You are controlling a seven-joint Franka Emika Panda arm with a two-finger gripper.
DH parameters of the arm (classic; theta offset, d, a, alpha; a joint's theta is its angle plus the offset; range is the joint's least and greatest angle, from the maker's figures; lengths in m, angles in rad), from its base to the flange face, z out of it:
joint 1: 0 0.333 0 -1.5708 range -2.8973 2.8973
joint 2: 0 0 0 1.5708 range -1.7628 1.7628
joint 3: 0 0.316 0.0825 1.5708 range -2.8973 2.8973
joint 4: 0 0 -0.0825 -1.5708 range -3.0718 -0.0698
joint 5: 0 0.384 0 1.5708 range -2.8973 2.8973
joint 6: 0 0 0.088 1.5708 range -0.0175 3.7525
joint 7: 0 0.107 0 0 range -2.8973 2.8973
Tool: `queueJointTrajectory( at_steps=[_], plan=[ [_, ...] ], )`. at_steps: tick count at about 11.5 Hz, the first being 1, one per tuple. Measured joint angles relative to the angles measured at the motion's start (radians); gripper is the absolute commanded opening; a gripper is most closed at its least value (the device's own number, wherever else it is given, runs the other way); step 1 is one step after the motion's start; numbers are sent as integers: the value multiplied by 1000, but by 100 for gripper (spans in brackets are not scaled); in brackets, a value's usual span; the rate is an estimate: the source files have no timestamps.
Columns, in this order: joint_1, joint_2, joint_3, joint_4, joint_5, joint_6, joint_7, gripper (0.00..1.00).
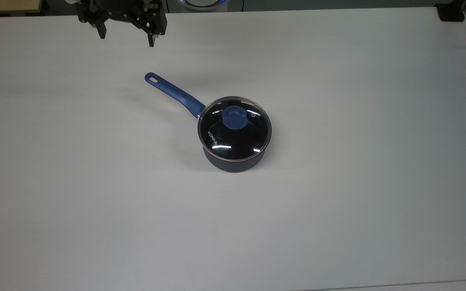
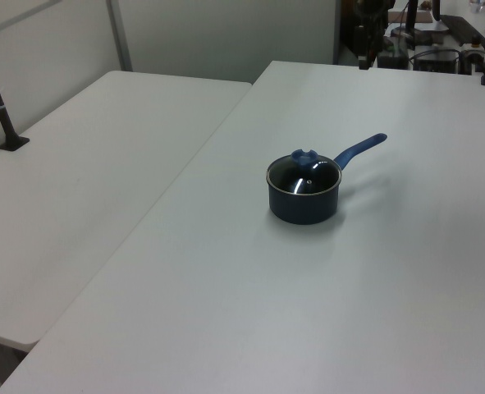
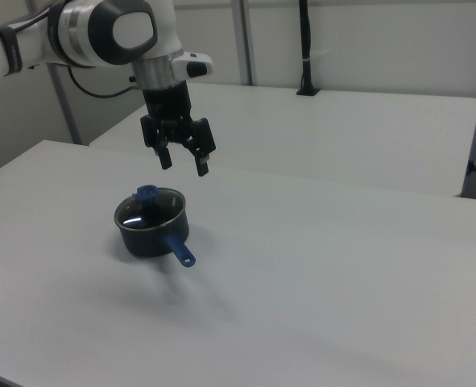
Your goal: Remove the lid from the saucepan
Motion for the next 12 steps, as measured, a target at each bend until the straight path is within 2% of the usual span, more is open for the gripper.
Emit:
queueJointTrajectory(
  at_steps=[9, 12],
  plan=[
    [-8, 0, -2, 2, 0, 0, 0, 100],
    [-31, 6, -2, 1, 0, 54, -22, 100]
  ],
)
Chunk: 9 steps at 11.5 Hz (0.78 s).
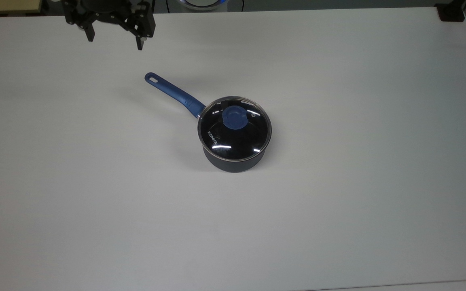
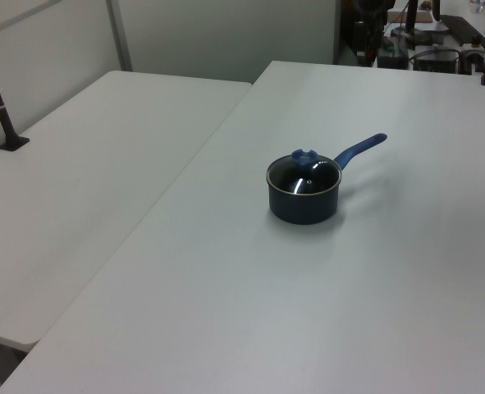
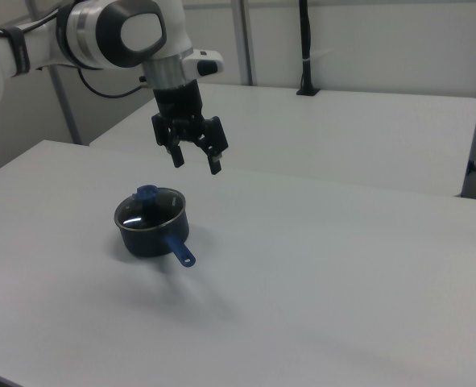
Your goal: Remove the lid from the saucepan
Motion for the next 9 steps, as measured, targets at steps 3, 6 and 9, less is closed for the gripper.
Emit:
queueJointTrajectory(
  at_steps=[3, 6, 9],
  plan=[
    [-1, 8, 0, 0, 1, 20, 0, 100],
    [-1, 11, 0, 0, 15, 23, 0, 100],
    [-1, 24, 2, 0, 15, 27, 0, 100]
  ],
)
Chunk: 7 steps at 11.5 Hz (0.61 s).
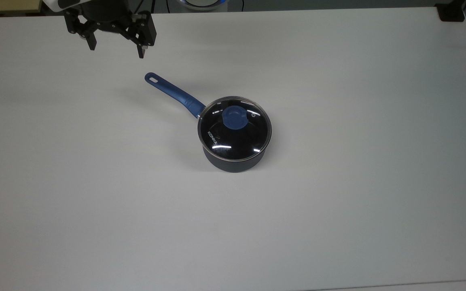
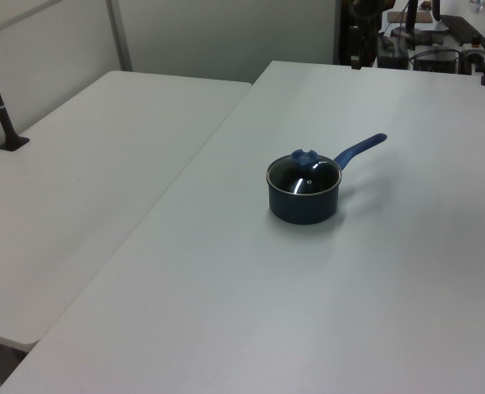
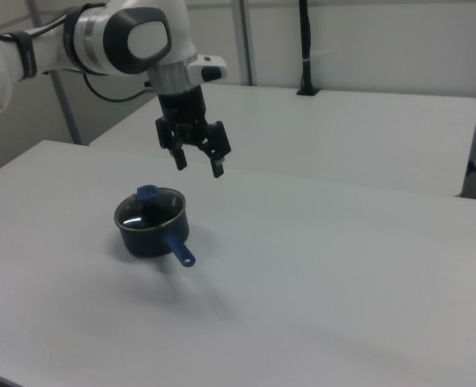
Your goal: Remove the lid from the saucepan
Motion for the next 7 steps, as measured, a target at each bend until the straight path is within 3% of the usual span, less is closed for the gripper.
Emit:
queueJointTrajectory(
  at_steps=[4, 7],
  plan=[
    [12, 7, 22, 0, 42, 0, -4, 100],
    [82, 51, 32, 7, 71, 1, -4, 100]
  ],
)
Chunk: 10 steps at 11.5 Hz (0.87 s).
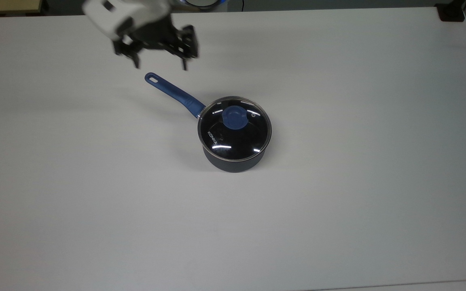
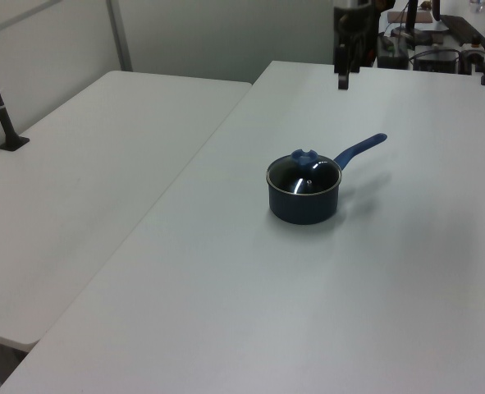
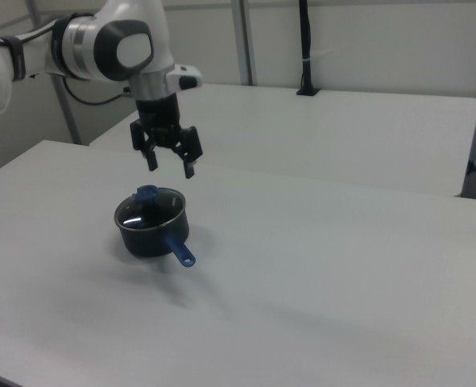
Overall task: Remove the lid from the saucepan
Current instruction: 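Lower the gripper onto the blue knob of the glass lid and grasp it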
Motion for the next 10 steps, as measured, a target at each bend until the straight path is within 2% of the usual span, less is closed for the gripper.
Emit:
queueJointTrajectory(
  at_steps=[7, 9, 10],
  plan=[
    [183, 165, 2, 12, 10, 160, 36, 100],
    [222, 210, 1, 13, 10, 197, 44, 92],
    [229, 224, 0, 15, 10, 208, 47, 81]
  ],
)
